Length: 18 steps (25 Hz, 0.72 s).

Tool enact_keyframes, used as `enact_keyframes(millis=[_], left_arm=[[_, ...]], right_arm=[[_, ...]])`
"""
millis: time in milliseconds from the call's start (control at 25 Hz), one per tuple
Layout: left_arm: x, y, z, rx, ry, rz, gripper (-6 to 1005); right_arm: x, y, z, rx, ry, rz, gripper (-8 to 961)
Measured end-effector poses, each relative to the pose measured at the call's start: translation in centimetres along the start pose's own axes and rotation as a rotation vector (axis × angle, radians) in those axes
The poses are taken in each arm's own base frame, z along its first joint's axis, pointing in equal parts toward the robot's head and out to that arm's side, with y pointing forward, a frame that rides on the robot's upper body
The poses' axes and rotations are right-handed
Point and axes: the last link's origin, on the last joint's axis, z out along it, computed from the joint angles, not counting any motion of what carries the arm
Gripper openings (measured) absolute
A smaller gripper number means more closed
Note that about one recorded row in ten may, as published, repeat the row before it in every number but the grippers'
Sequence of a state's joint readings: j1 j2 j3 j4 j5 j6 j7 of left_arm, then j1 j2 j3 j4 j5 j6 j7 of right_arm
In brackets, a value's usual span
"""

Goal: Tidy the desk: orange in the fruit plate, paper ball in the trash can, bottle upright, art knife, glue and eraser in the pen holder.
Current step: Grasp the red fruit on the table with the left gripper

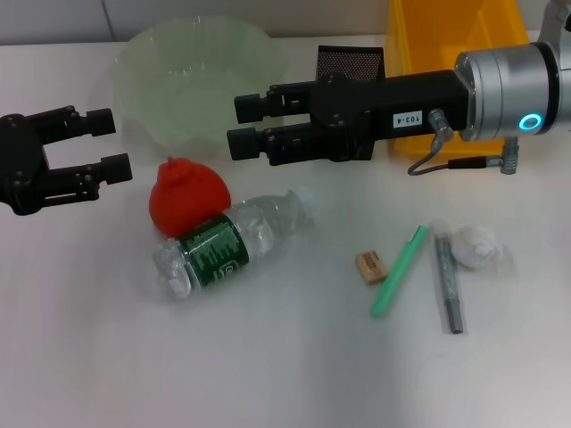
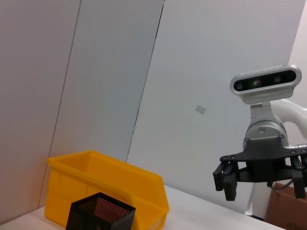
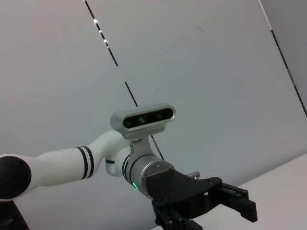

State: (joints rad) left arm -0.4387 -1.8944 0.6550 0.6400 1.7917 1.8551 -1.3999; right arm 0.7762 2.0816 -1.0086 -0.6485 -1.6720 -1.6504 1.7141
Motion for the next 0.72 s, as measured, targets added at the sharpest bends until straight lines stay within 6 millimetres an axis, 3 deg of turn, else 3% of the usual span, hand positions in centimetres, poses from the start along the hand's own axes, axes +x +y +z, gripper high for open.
enact_keyframes(millis=[720], left_arm=[[0.35,0.00,0.77,-0.016,0.008,-0.007,781]], right_arm=[[0.45,0.01,-0.54,0.013,-0.023,-0.006,697]])
